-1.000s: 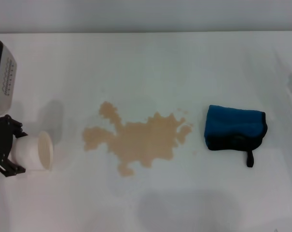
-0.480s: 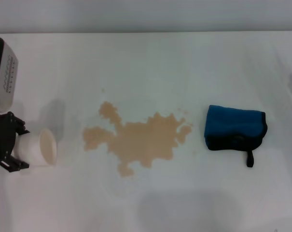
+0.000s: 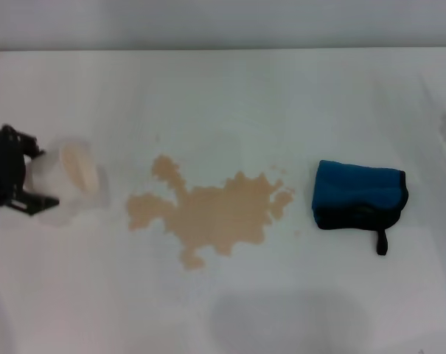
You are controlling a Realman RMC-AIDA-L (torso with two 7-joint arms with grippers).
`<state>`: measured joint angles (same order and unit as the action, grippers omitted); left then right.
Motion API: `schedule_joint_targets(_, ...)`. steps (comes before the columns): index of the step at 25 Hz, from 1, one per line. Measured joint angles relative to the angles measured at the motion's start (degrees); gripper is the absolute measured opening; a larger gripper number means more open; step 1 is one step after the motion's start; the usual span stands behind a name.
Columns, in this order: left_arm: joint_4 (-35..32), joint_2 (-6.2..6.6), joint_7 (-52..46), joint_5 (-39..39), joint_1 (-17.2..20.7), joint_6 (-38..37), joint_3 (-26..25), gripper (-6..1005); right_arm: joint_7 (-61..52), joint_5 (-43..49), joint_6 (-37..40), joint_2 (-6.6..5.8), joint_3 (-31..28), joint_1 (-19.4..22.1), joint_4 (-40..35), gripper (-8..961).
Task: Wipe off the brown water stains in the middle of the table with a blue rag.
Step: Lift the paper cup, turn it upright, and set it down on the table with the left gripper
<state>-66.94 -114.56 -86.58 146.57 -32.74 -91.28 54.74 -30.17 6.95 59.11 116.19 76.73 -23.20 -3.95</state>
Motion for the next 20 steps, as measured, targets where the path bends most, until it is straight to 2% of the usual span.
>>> schedule_joint_targets(5,0.3,-1.54,1.0,-10.1,2.5,5.0,-9.4,765,0.2,0.0,0.0,0.0,0.0,0.0,0.0,831)
schedule_joint_targets(7,2.0,-2.6,5.0,-17.6,5.5,8.3,-11.5,766,0.2,0.0,0.0,0.0,0.0,0.0,-0.1,831)
schedule_joint_targets(11,5.4,-3.84,11.5,-28.2,10.0,12.5,-11.7,766,0.3,0.0,0.1,0.0,0.0,0.0,-0.1,831)
schedule_joint_targets(13,9.5,-4.11,15.4,-35.7,12.1,14.7,-11.7,767,0.3,0.0,0.1,0.0,0.0,0.0,-0.1,831)
schedule_joint_targets(17,13.4,-4.12,17.9,-41.7,13.3,16.0,-12.0,768,0.4,0.0,0.2,0.0,0.0,0.0,-0.1,831)
schedule_joint_targets(18,18.8,-4.12,22.2,-49.3,14.4,17.4,-13.3,768,0.4,0.0,0.1,-0.02,0.0,0.0,-0.1,831)
schedule_joint_targets(20,26.2,-4.06,28.2,-56.7,14.9,18.0,-14.6,769,0.4,0.0,0.0,-0.05,0.0,0.0,-0.1,831)
